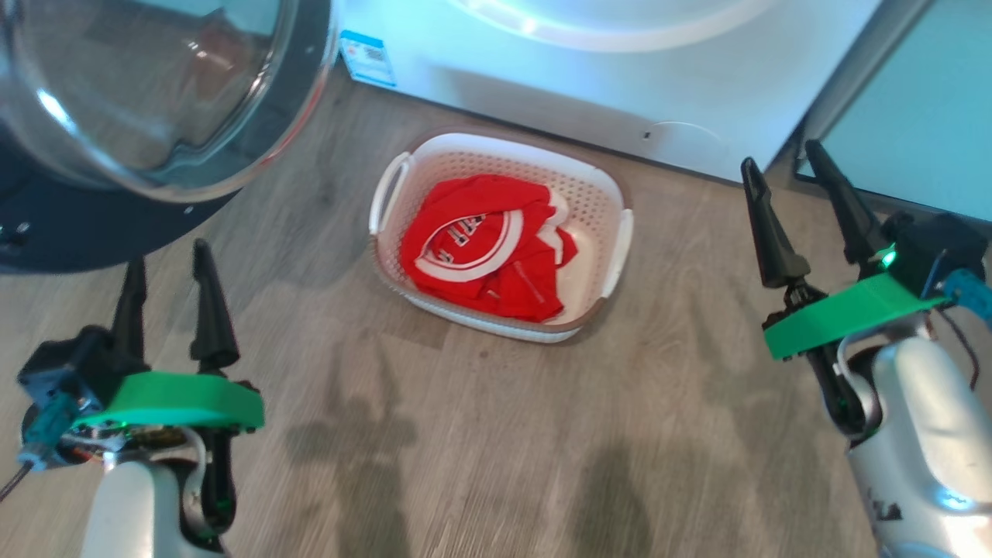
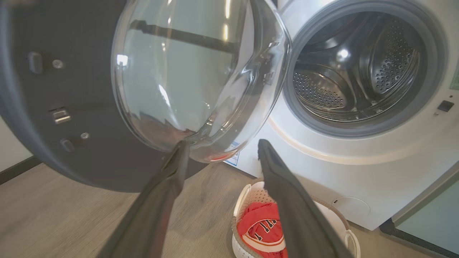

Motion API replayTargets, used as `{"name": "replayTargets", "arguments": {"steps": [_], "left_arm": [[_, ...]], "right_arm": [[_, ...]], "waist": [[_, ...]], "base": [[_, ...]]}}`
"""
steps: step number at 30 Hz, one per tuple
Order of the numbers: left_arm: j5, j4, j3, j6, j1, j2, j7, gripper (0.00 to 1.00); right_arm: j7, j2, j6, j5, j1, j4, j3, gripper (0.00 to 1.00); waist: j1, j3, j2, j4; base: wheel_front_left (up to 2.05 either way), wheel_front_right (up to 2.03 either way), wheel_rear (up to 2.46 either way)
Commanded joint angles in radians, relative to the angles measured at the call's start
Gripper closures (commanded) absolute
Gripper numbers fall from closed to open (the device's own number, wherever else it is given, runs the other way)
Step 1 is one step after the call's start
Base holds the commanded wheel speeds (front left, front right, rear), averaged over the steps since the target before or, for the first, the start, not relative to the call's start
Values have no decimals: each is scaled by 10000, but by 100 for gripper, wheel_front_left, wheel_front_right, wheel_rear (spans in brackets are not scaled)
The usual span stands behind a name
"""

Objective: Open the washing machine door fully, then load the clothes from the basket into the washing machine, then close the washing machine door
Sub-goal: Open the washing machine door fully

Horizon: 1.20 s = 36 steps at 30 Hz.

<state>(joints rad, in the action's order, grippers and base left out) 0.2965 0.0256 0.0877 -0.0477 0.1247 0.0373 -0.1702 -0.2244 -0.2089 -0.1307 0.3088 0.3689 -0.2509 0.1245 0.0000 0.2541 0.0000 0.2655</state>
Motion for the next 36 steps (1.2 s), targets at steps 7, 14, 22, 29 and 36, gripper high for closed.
{"name": "replayTargets", "arguments": {"steps": [7,14,22,29,36], "left_arm": [[-387,-805,-334,6,166,192,443,0],[-620,-996,-646,80,88,415,815,0],[-717,-1024,-989,299,-33,665,1167,0],[-716,-885,-1121,373,-93,787,1277,0],[-723,-825,-1169,341,-197,878,1327,0]], "right_arm": [[-232,373,0,-36,-425,193,2,0],[-308,591,0,-80,-672,121,-67,0],[-353,820,0,-173,-1117,112,-250,0],[-364,954,0,-217,-1451,176,-383,0],[-367,1002,0,-247,-1632,218,-440,0]], "waist": [[0,-383,0,-1051],[0,-629,0,-2016],[0,-1075,0,-2876],[0,-1391,0,-3285],[0,-1549,0,-3481]], "base": [[0,0,0],[0,0,0],[0,0,0],[0,0,0],[0,0,0]]}}
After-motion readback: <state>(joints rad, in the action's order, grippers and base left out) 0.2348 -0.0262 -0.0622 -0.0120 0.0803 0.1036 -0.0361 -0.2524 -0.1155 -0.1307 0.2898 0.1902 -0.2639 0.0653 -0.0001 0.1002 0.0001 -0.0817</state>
